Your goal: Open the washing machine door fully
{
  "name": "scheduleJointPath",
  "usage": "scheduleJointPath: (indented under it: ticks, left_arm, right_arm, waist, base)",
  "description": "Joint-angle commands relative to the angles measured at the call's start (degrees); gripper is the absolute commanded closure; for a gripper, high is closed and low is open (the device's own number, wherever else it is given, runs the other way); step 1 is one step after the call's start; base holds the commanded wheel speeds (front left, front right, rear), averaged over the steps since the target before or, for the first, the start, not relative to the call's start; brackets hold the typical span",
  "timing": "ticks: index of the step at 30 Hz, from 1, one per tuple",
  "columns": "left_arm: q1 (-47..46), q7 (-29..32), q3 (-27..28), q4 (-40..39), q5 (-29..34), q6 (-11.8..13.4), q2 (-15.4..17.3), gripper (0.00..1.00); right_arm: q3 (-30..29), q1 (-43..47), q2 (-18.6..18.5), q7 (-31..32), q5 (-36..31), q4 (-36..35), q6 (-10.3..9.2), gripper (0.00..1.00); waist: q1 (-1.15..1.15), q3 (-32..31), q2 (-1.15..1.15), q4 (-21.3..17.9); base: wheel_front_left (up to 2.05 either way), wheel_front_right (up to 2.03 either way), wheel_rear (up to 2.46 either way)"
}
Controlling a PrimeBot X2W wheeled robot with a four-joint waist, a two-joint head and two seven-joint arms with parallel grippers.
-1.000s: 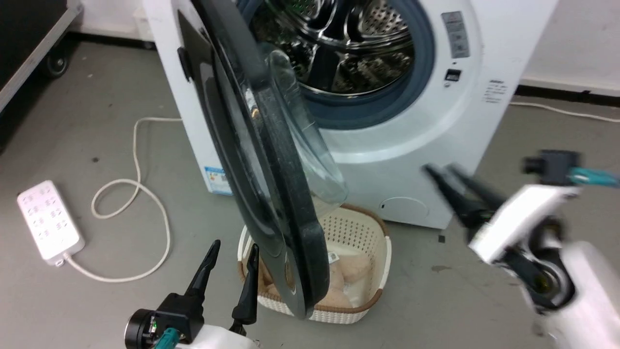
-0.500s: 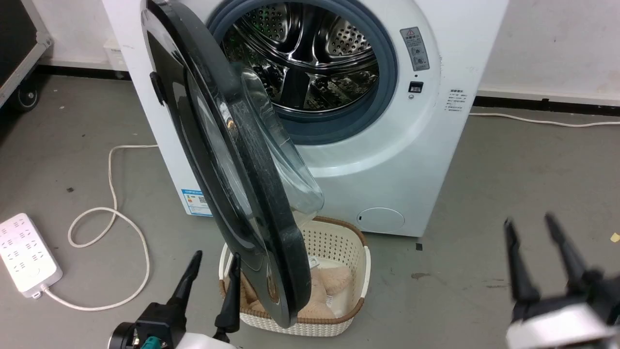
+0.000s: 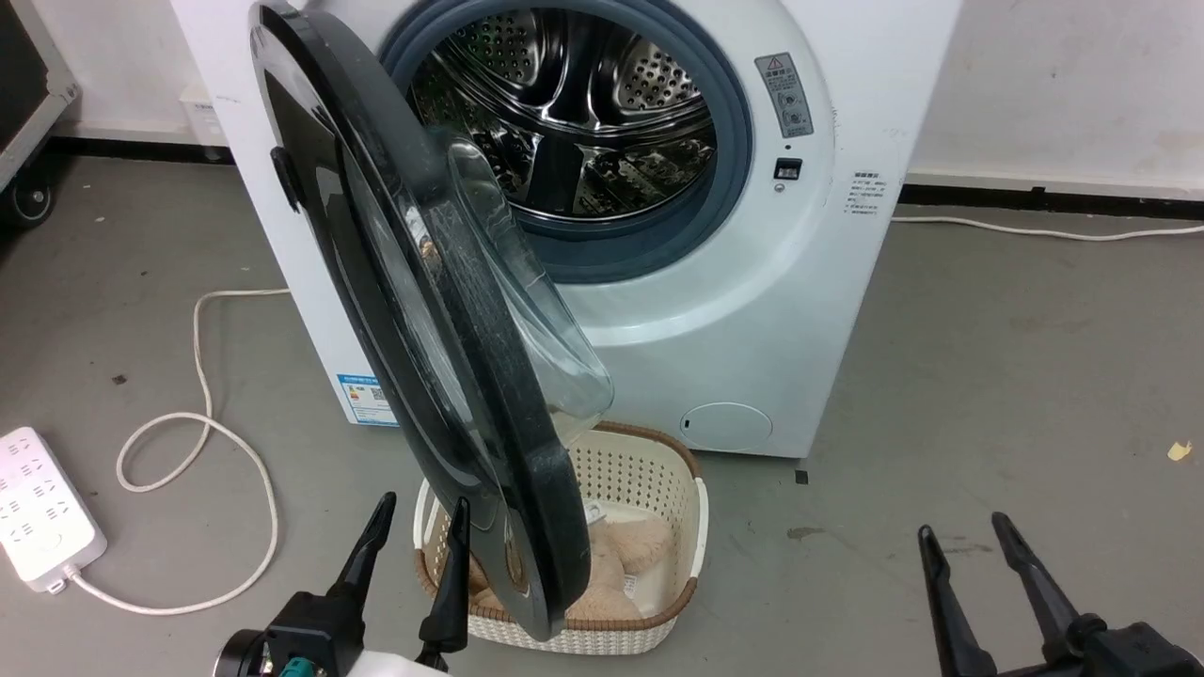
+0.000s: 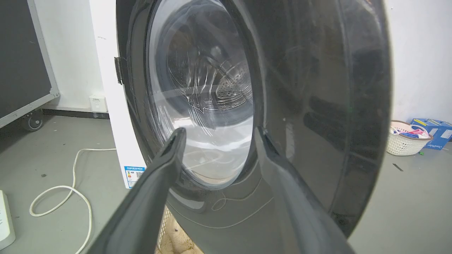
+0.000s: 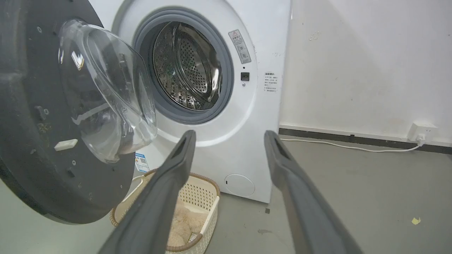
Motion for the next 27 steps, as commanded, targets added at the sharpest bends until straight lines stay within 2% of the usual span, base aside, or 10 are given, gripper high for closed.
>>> scheduleJointPath:
  ticks: [1,2,3,4,9,14,18,23,27]
  left_arm:
    - [0.3,-0.3,0.2,0.1,0.6,-0.2,0.1,0.00]
    - [0.3,-0.3,0.2,0.1,0.6,-0.2,0.1,0.00]
    - [0.3,-0.3,0.1,0.1,0.6,-0.2,0.1,0.13]
    - [0.3,-0.3,0.2,-0.1,0.6,-0.2,0.1,1.00]
    - [-0.4,-0.3,1.3,-3.5,-0.4,-0.1,0.0,1.00]
    - [-3.3,-0.3,5.1,-14.6,-2.4,1.8,-0.2,1.00]
    - [-7.0,-0.3,6.0,-23.3,-2.8,3.4,-0.2,1.00]
    - [-10.6,0.2,1.3,-31.4,-1.7,5.2,-0.2,1.00]
    - [-12.1,4.0,-5.1,-33.6,-1.0,5.6,-0.2,1.00]
  right_arm:
    - [0.1,0.5,0.3,-0.3,1.1,-0.1,0.03,0.00]
    - [0.1,0.5,0.3,-0.3,1.1,-0.1,0.03,0.00]
    - [0.0,0.4,0.3,-0.3,1.6,-0.1,0.03,0.00]
    - [-0.1,0.3,0.3,-0.3,2.0,-0.2,0.03,0.00]
    - [0.2,0.2,0.3,-0.3,2.2,-0.3,0.03,0.00]
    - [-0.1,0.0,0.3,-0.3,2.8,-0.9,0.03,0.00]
    - [0.1,-0.2,0.3,-0.3,2.8,-1.0,0.03,0.00]
    - [-0.1,-0.3,0.3,-0.3,3.2,-0.9,0.03,0.00]
    - [0.0,-0.5,0.3,-0.3,3.6,-0.7,0.03,0.00]
  waist:
    - [0.00,-0.1,0.00,0.0]
    - [0.00,-0.1,0.00,0.0]
    - [0.00,-0.1,0.00,0.1]
    - [0.00,-0.3,0.00,0.2]
    - [0.00,-0.5,0.00,0.5]
    - [0.00,-0.6,0.00,0.8]
    - [0.00,-0.8,0.00,0.8]
    - [0.00,-1.0,0.00,0.5]
    - [0.00,-0.8,0.00,0.0]
  base:
    - [0.00,0.00,0.00]
    - [0.00,0.00,0.00]
    - [0.00,0.00,0.00]
    - [0.00,0.00,0.00]
    - [0.00,0.00,0.00]
    - [0.00,0.00,0.00]
    - [0.00,0.00,0.00]
    - [0.00,0.00,0.00]
    - [0.00,0.00,0.00]
